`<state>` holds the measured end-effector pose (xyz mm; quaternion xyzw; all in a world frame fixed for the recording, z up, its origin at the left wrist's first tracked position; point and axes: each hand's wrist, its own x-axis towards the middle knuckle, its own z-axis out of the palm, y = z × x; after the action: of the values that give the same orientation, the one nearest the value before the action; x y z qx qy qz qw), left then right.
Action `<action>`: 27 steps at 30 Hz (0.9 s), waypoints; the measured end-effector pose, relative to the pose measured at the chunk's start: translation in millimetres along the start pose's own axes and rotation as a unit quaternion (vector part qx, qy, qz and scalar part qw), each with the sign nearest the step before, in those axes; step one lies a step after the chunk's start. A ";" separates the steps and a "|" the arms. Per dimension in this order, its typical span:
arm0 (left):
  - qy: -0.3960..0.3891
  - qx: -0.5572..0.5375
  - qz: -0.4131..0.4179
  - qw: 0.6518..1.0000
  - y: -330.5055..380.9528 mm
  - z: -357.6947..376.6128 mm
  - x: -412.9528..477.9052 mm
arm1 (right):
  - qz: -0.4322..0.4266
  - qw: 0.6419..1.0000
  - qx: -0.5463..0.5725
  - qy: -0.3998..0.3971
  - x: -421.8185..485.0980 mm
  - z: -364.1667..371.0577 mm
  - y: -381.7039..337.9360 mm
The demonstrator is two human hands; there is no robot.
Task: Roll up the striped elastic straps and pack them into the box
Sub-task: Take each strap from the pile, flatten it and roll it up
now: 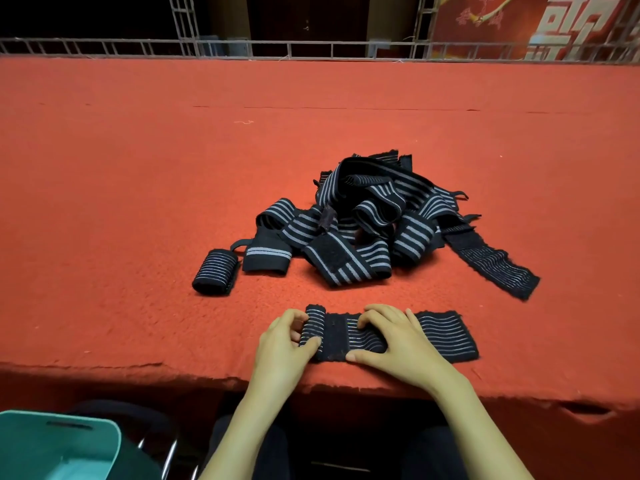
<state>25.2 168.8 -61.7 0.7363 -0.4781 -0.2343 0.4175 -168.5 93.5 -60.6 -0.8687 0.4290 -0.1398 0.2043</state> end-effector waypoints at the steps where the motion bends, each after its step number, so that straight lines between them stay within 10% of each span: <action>1: 0.004 0.012 0.011 1.000 0.9 1.1 -0.4 | 0.005 1.000 -0.003 0.003 -1.1 -1.2 3.0; 15: -0.022 0.036 0.177 0.983 28.8 38.6 -9.7 | 0.009 1.000 0.010 0.013 -14.4 -9.3 25.4; 27: -0.085 -0.067 -0.022 0.994 27.2 29.0 -1.8 | 0.006 1.000 0.015 0.011 -16.3 -9.2 26.8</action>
<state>-11.0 153.8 -54.6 0.6942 -0.4787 -0.3367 0.4190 -200.4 89.6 -66.4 -0.8614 0.4340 -0.1545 0.2139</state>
